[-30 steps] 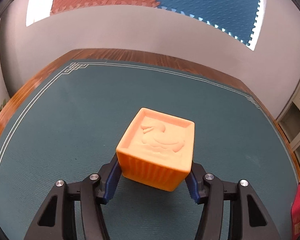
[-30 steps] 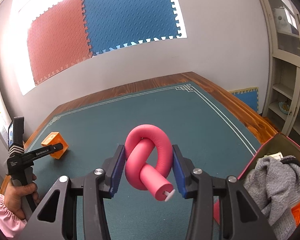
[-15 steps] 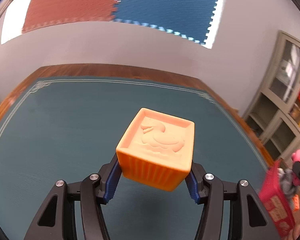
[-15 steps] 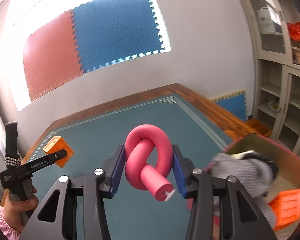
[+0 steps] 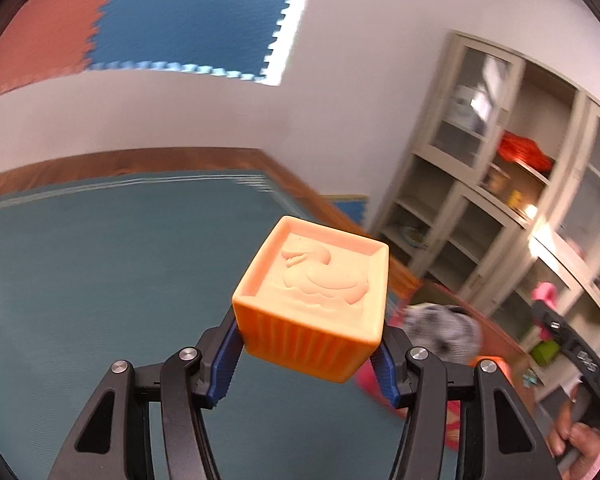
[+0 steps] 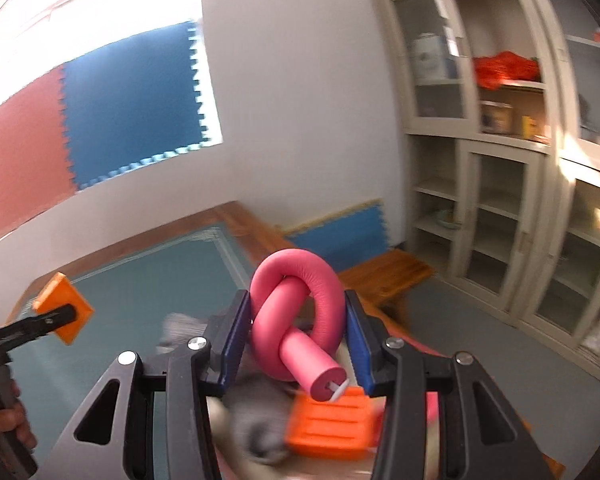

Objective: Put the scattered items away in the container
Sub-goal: 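Carry the orange cube to the tin with the left tool while the right tool carries the pink knot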

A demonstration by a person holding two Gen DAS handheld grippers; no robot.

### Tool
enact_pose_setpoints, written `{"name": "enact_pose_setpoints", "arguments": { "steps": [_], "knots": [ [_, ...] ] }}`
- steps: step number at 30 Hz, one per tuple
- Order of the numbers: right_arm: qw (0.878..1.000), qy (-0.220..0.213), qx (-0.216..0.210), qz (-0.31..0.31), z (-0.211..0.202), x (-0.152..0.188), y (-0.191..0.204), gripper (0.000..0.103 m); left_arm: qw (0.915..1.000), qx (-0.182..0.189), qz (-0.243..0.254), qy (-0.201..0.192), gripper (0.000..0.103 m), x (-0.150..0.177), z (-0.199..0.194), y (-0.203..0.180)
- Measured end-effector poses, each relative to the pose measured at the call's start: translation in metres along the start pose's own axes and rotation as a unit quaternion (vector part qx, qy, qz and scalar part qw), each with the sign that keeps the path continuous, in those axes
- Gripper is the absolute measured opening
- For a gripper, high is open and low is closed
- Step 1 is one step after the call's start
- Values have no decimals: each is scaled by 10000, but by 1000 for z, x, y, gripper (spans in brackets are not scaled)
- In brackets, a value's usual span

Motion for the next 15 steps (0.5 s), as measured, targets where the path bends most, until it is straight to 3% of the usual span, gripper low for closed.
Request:
{"name": "enact_pose_setpoints", "arguments": {
  "steps": [5, 15],
  "knots": [
    [9992, 246, 237, 224, 2, 17, -32, 49, 9985, 381, 355, 146, 59, 11, 14, -59],
    [9983, 459, 264, 260, 5, 35, -47, 49, 9907, 849, 1029, 285, 59, 30, 22, -151]
  ]
}}
Point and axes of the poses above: each gripper's, at about its wrist camera, not at the fingertips, and z roughly the way its jaws point, y to its left, x to its underside, the point moved 10 cm from there along z, roughly the way its jaws point, and after that the axes turned 10 degrees about -z, right-handed, at the moved point
